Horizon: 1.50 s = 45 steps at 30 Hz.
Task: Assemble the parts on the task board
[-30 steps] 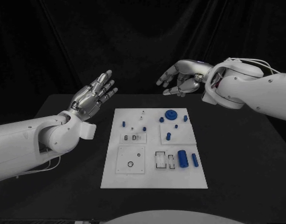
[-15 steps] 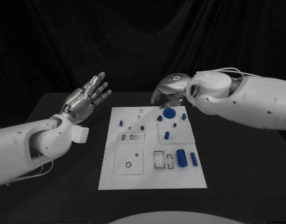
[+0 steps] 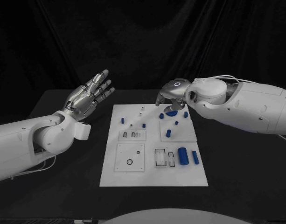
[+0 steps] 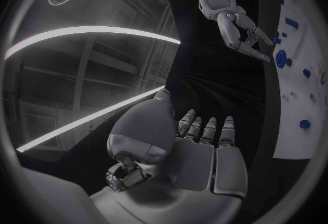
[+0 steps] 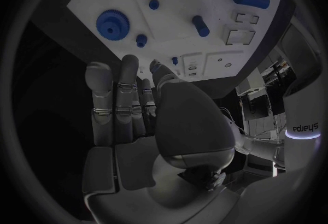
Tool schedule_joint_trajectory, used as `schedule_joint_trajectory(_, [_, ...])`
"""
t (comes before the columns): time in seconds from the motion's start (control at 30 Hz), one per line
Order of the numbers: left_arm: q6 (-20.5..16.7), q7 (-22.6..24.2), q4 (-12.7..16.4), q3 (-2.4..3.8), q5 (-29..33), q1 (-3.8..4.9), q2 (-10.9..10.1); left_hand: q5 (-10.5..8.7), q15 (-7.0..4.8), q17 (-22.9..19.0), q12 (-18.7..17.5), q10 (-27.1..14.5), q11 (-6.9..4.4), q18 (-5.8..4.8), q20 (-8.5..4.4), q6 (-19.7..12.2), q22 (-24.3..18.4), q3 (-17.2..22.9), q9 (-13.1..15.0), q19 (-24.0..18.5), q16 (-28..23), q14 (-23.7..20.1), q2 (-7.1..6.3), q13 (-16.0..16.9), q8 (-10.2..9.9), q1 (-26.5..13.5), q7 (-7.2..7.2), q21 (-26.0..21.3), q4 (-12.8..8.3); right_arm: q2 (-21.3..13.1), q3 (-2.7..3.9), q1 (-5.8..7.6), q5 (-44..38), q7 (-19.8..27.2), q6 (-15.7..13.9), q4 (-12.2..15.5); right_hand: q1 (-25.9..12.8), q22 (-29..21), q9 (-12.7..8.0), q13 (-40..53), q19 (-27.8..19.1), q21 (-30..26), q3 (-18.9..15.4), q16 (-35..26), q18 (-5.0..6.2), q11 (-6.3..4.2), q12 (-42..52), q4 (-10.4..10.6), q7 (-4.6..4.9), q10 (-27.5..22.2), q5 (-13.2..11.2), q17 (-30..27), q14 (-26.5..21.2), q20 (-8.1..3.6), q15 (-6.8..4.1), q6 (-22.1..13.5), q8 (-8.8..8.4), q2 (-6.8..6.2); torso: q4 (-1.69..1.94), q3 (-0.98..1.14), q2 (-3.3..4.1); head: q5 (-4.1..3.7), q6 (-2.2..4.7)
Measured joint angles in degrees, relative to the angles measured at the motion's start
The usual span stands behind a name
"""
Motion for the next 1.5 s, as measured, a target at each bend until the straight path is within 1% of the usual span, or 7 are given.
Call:
schedule_joint_trajectory(0.4, [0.91, 0.01, -0.07, 0.0, -0.2, 0.0, 0.13, 0.88, 0.2, 0.02, 0.0, -0.21, 0.2, 0.0, 0.0, -0.21, 0.0, 0.07, 0.0, 0.0, 0.0, -0.2, -0.06, 0.01, 0.0, 0.5, 0.21, 0.0, 0.07, 1.84, 0.0, -1.98, -0.89, -1.13, -0.03, -3.05, 0.23, 3.0, 0.38, 0.18, 0.0, 2.13, 1.05, 0.71, 0.01, 0.0, 0.5, -1.37, 0.72, 0.0, 1.17, 0.27, 0.22, 0.0, -0.21, 0.72, 0.0, 0.22, -0.05, -0.05, -0.04, 0.91, -0.84])
schedule_joint_trajectory(0.77, [1.33, 0.01, 0.74, -0.01, -0.27, 0.0, -0.08, 1.82, 0.4, 0.03, 0.0, -0.01, 0.39, 0.0, 0.4, -0.21, 0.0, 0.24, 0.0, 0.01, 0.0, 0.0, -0.05, -0.04, 0.0, 1.01, 0.21, 0.0, -0.08, 3.66, 0.01, -3.52, -1.6, -1.6, -0.47, -7.22, 0.32, 5.76, 0.53, 0.25, 0.0, 4.31, 1.25, 1.51, 0.03, 0.0, 0.77, -1.57, 0.94, 0.01, 1.17, 0.56, 0.22, 0.0, -0.21, 0.94, 0.0, 0.32, 0.0, -0.05, -0.02, 0.86, -1.05])
schedule_joint_trajectory(0.8, [1.36, 0.02, 0.79, -0.01, -0.28, 0.0, -0.09, 2.01, 0.4, 0.03, 0.0, -0.01, 0.39, 0.0, 0.4, -0.21, 0.0, 0.49, 0.0, 0.01, 0.0, 0.0, -0.04, -0.03, 0.0, 1.01, 0.21, 0.0, -0.03, 3.82, 0.01, -3.63, -1.7, -1.58, -0.63, -7.61, 0.32, 6.0, 0.57, 0.25, 0.0, 4.32, 1.37, 1.52, -0.09, 0.0, 0.77, -1.69, 0.94, 0.01, 1.17, 0.61, 0.22, 0.0, -0.21, 0.94, 0.0, 0.32, 0.0, -0.05, -0.03, 0.9, -1.16])
schedule_joint_trajectory(0.83, [1.39, 0.02, 0.82, -0.01, -0.28, 0.0, -0.09, 2.11, 0.4, 0.04, 0.0, -0.01, 0.39, 0.0, 0.4, -0.21, 0.0, 0.55, 0.0, 0.01, 0.0, 0.0, -0.04, -0.04, 0.0, 1.01, 0.21, 0.0, -0.09, 3.96, 0.01, -3.72, -1.8, -1.55, -0.77, -7.91, 0.32, 6.2, 0.58, 0.25, 0.0, 4.44, 1.41, 1.52, -0.9, 0.0, 0.77, -1.73, 0.93, 0.0, 1.17, 0.61, 0.22, 0.0, -0.21, 0.94, 0.0, 0.32, 0.0, -0.05, -0.03, 0.91, -1.21])
schedule_joint_trajectory(1.13, [1.73, 0.02, 0.85, -0.01, -0.3, -0.01, 0.08, 2.6, 0.39, 0.04, 0.0, -0.22, 0.59, 0.0, 0.4, -0.42, 0.0, 0.54, 0.0, 0.01, 0.0, 0.0, -0.08, -0.03, 0.0, 1.39, 0.42, 0.0, -0.09, 5.05, 0.01, -4.54, -2.33, -1.21, -2.06, -9.99, 0.32, 8.69, 0.63, 0.38, 0.0, 6.45, 2.12, 2.72, -0.88, 0.08, 1.42, -1.81, 1.36, 0.4, 1.89, 1.26, 0.22, 0.0, -0.21, 1.09, 0.0, 0.32, -0.02, -0.02, -0.04, 0.99, -1.42])
schedule_joint_trajectory(1.27, [1.83, 0.02, 0.61, -0.01, -0.32, -0.02, 0.18, 3.04, 0.39, 0.02, 0.0, -0.21, 1.0, 0.01, 0.61, -0.42, 0.01, 0.69, 0.0, 0.22, 0.0, 0.0, -0.15, -0.02, 0.0, 1.78, 0.42, 0.0, -0.24, 5.5, 0.01, -4.85, -2.47, -0.85, -2.83, -10.92, -0.13, 10.39, 0.57, 0.39, 0.12, 7.66, 2.62, 4.23, -0.88, -0.48, 1.83, -1.63, 1.77, 1.32, 1.88, 2.47, 0.22, 0.13, -0.21, 0.46, 0.0, 0.77, -0.04, -0.01, -0.05, 0.99, -1.6])
schedule_joint_trajectory(1.5, [1.95, 0.02, 0.17, -0.01, -0.33, -0.05, 0.27, 3.33, 0.39, -0.01, 0.0, -0.04, 1.18, 0.0, 0.61, -0.42, 0.0, 0.85, 0.0, 0.22, 0.0, 0.0, -0.15, -0.01, 0.0, 1.78, 0.42, 0.0, -0.08, 6.46, 0.01, -5.34, -2.58, -0.07, -3.98, -12.19, -0.45, 11.94, 0.57, 0.38, 0.33, 8.62, 2.78, 5.52, -0.87, -0.55, 1.83, -1.47, 1.85, 1.8, 1.38, 3.72, 0.6, -0.09, -0.26, 0.42, 0.0, 0.44, -0.06, -0.01, -0.08, 0.97, -1.83])
